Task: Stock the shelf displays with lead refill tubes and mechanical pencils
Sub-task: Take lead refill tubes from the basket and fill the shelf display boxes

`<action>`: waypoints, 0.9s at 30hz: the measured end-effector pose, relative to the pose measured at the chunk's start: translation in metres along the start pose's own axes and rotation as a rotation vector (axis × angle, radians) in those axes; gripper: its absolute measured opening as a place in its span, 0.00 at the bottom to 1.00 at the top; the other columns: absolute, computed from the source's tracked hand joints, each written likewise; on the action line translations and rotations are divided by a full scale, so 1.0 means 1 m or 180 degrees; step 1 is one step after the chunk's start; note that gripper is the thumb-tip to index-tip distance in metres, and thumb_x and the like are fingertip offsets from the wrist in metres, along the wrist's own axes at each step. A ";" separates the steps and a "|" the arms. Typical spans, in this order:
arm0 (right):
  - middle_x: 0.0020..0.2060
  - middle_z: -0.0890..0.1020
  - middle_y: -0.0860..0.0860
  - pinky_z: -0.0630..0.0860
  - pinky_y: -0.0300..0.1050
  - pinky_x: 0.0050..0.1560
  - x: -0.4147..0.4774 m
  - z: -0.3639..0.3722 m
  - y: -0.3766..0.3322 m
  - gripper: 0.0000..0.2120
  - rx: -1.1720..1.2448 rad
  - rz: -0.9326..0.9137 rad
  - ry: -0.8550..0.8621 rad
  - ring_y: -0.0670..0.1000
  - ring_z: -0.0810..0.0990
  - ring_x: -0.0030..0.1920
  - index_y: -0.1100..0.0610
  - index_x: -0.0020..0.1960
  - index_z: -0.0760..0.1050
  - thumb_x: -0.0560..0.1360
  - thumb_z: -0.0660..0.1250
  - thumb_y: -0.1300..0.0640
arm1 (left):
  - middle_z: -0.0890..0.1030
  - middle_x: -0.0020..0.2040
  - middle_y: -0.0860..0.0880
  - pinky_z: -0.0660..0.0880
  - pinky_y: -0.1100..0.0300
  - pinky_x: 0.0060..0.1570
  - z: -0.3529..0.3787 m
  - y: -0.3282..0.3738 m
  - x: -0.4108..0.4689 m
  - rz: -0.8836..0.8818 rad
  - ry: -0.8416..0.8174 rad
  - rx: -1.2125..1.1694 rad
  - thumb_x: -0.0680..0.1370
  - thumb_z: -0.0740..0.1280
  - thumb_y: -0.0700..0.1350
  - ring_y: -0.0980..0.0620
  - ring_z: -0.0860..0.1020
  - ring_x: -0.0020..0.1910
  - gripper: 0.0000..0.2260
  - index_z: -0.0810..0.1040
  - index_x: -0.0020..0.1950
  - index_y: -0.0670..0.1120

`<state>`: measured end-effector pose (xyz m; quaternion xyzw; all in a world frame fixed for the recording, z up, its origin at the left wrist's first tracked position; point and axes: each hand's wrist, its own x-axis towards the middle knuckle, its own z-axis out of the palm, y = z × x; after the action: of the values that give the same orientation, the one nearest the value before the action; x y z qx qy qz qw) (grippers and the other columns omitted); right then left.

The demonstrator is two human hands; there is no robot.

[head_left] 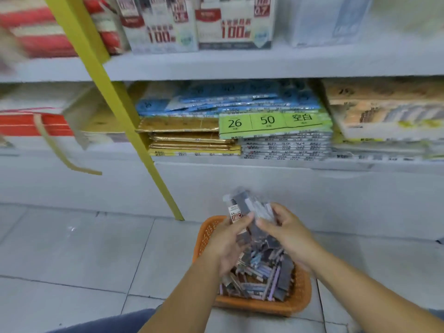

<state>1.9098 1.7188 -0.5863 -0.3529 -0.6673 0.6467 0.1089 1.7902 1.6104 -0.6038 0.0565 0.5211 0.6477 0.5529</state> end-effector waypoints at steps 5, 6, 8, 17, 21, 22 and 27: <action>0.48 0.80 0.67 0.78 0.58 0.46 -0.007 -0.012 -0.075 0.10 0.0451 -0.0001 -0.0444 0.67 0.82 0.47 0.54 0.54 0.80 0.77 0.68 0.51 | 0.85 0.57 0.39 0.81 0.51 0.51 0.028 0.059 -0.031 0.0482 0.0078 -0.0022 0.72 0.74 0.46 0.43 0.84 0.49 0.21 0.80 0.64 0.41; 0.48 0.82 0.66 0.78 0.59 0.46 -0.008 -0.015 -0.090 0.08 0.0419 -0.0073 -0.0444 0.66 0.82 0.46 0.56 0.52 0.81 0.77 0.67 0.53 | 0.85 0.56 0.40 0.81 0.50 0.51 0.032 0.068 -0.037 0.0550 0.0073 0.0007 0.72 0.73 0.45 0.43 0.84 0.49 0.20 0.80 0.63 0.42; 0.47 0.84 0.62 0.81 0.56 0.42 -0.011 -0.019 -0.117 0.06 0.0281 -0.0256 -0.0377 0.62 0.84 0.42 0.57 0.51 0.81 0.77 0.67 0.57 | 0.86 0.54 0.42 0.82 0.52 0.48 0.041 0.089 -0.045 0.0666 0.0045 0.0096 0.75 0.72 0.43 0.45 0.85 0.47 0.14 0.80 0.61 0.44; 0.43 0.86 0.46 0.78 0.37 0.42 -0.012 -0.032 -0.182 0.05 -0.0142 -0.0982 -0.0247 0.45 0.85 0.44 0.50 0.48 0.83 0.76 0.69 0.58 | 0.86 0.53 0.44 0.82 0.52 0.45 0.058 0.158 -0.066 0.0994 -0.0203 0.0386 0.79 0.69 0.42 0.46 0.86 0.49 0.11 0.79 0.62 0.48; 0.46 0.86 0.49 0.77 0.36 0.42 -0.006 -0.035 -0.188 0.12 0.0077 -0.1079 -0.0214 0.48 0.85 0.47 0.49 0.55 0.79 0.77 0.67 0.63 | 0.87 0.51 0.45 0.81 0.56 0.38 0.063 0.167 -0.060 0.1153 -0.0009 0.0291 0.80 0.67 0.44 0.49 0.86 0.45 0.11 0.76 0.62 0.48; 0.46 0.86 0.50 0.78 0.36 0.40 -0.004 -0.034 -0.191 0.15 0.0178 -0.1100 -0.0186 0.49 0.85 0.46 0.47 0.58 0.75 0.77 0.67 0.64 | 0.87 0.49 0.46 0.80 0.56 0.37 0.065 0.167 -0.059 0.1167 -0.0007 0.0321 0.80 0.67 0.44 0.50 0.86 0.43 0.11 0.76 0.62 0.48; 0.51 0.83 0.36 0.78 0.35 0.46 0.000 -0.027 -0.198 0.19 0.0017 -0.1273 -0.0229 0.39 0.83 0.48 0.35 0.62 0.68 0.79 0.65 0.57 | 0.86 0.41 0.47 0.81 0.48 0.48 0.071 0.163 -0.055 0.1076 -0.0035 0.0274 0.79 0.68 0.44 0.51 0.83 0.32 0.09 0.77 0.58 0.51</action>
<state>1.8606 1.7570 -0.3959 -0.1896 -0.7258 0.6262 0.2122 1.7501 1.6365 -0.4238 0.1705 0.5284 0.7082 0.4361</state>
